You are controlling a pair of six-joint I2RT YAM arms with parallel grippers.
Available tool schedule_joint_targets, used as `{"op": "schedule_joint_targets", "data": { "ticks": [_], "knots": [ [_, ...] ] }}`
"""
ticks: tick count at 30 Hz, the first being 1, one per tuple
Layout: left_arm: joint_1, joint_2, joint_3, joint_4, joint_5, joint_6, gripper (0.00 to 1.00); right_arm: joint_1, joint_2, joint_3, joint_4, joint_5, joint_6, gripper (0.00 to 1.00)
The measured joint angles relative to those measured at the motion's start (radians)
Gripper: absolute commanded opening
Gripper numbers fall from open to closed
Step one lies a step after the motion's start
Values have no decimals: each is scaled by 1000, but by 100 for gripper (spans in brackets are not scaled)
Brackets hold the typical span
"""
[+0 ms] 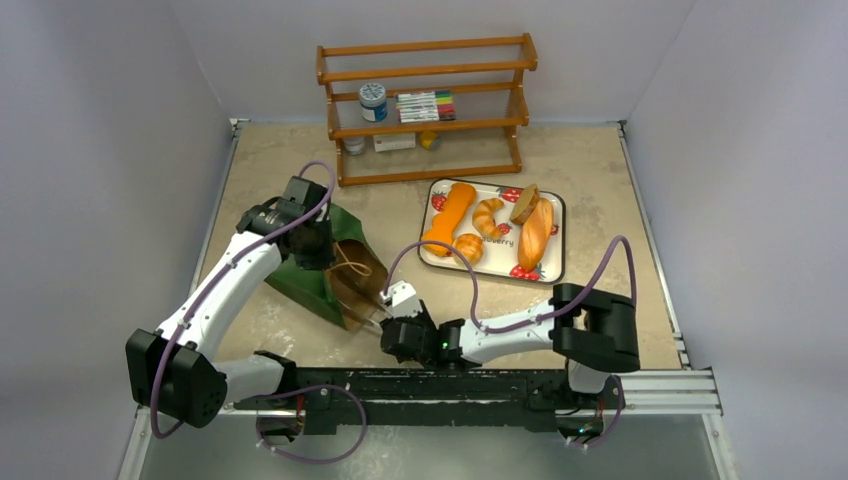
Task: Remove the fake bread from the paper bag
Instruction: Pick up the clamp from the paper bag.
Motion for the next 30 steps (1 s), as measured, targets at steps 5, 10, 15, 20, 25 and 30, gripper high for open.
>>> {"op": "schedule_joint_targets", "data": {
  "ticks": [5, 10, 15, 20, 25, 30],
  "knots": [
    [0, 0, -3, 1, 5, 1, 0, -43, 1, -29, 116, -33, -65, 51],
    [0, 4, -13, 3, 14, 1, 0, -53, 33, -30, 211, -45, -122, 51],
    [0, 8, -13, 4, 17, 8, 0, -53, 59, -29, 291, -58, -159, 33],
    [0, 10, -14, 3, 17, 9, 0, -60, 41, -36, 290, -123, -150, 33],
    [0, 10, -21, 3, 23, 13, 0, -81, -48, -54, 211, -217, -98, 33],
    [0, -4, -38, 0, 33, 18, 0, -108, -143, -54, 158, -304, -51, 33]
  ]
}}
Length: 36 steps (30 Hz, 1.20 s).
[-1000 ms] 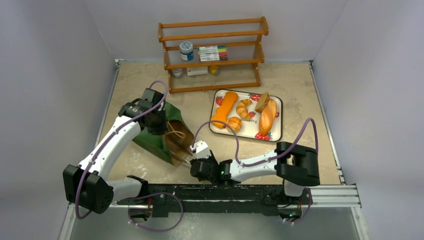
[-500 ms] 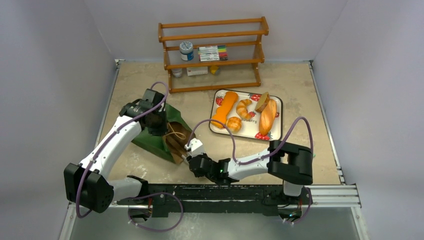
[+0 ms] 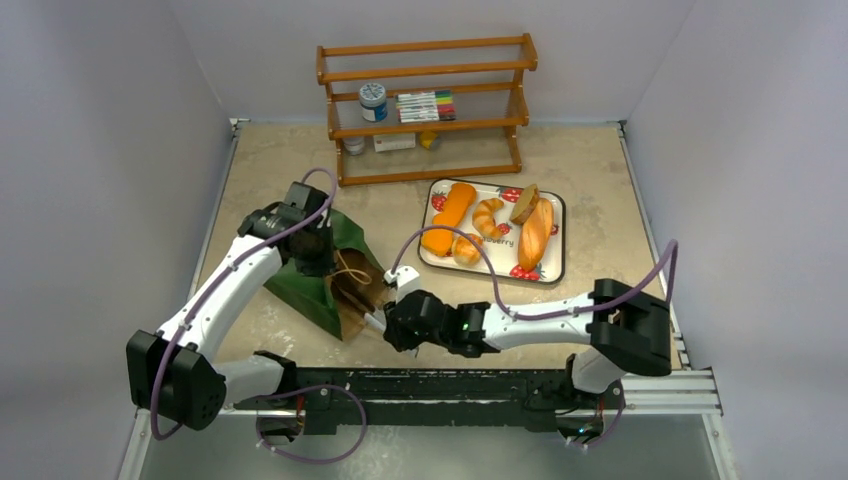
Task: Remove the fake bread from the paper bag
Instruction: Pick up the clamp from the paper bag.
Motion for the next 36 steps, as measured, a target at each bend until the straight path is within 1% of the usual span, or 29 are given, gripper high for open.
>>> {"op": "schedule_joint_targets", "data": {
  "ticks": [4, 11, 14, 20, 27, 36],
  "knots": [
    [0, -24, -11, -1, 12, 0, 0, -51, -45, 0, -11, -81, 24, 32],
    [0, -56, -13, -2, 30, -2, 0, -182, -53, -14, 10, -243, 78, 32],
    [0, -60, -16, -2, 37, -2, 0, -232, -53, -50, 69, -327, 124, 32],
    [0, -61, -22, -4, 48, -3, 0, -317, -43, -171, 248, -525, 256, 32],
    [0, -61, -24, 0, 51, -11, 0, -359, 8, -210, 401, -690, 380, 32],
    [0, -61, -26, 2, 53, -11, 0, -381, 10, -210, 446, -772, 447, 33]
  ]
}}
